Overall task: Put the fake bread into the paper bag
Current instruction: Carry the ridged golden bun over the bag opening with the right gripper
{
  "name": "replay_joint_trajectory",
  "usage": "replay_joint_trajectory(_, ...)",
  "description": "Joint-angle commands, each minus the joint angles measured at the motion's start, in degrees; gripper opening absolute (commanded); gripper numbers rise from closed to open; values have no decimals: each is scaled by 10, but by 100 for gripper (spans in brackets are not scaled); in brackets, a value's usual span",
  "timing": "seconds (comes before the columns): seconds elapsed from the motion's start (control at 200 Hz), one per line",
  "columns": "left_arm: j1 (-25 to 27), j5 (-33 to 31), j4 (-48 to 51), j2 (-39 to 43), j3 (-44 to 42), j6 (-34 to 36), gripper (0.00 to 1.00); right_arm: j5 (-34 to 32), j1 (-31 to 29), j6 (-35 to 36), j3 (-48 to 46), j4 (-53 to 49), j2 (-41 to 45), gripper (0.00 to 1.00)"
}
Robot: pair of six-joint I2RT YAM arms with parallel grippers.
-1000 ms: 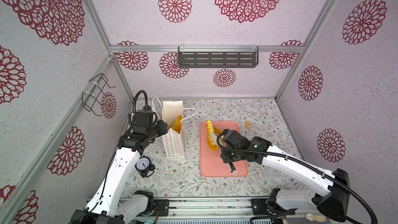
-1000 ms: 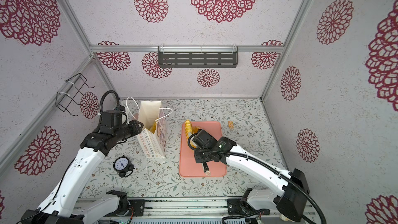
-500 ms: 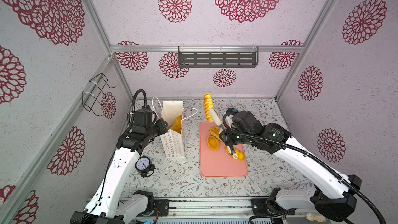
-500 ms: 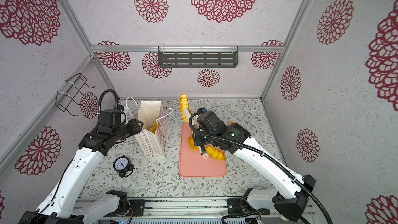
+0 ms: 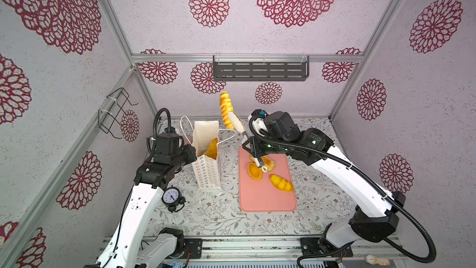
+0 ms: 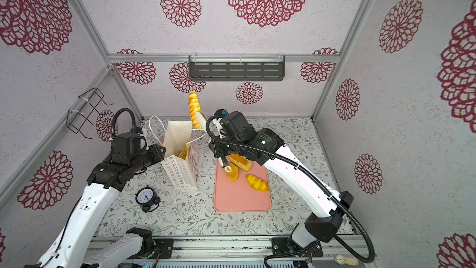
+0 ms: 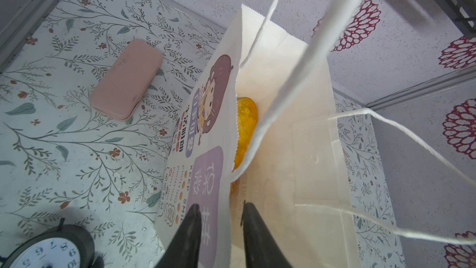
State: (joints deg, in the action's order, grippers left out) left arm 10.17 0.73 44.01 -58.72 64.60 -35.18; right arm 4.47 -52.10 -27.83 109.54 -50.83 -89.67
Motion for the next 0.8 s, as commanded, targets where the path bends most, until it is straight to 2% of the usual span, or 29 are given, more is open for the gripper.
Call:
replay_joint_trajectory(0.0,-3,-10,6,7,2,-3,27,32,-16,15,39,37,-13,7)
replay_joint_trajectory(0.425,-3,-7,2,7,-8,-4,11,21,-59,22,60,7,-72,8)
replay_joint_trajectory(0.705,-3,-5,-3,4,-9,-6,5,1,-63,29,46,0,-85,15)
replay_joint_trajectory(0.796,-3,-5,-4,6,-10,-6,5,-2,-63,30,47,-1,-88,21)
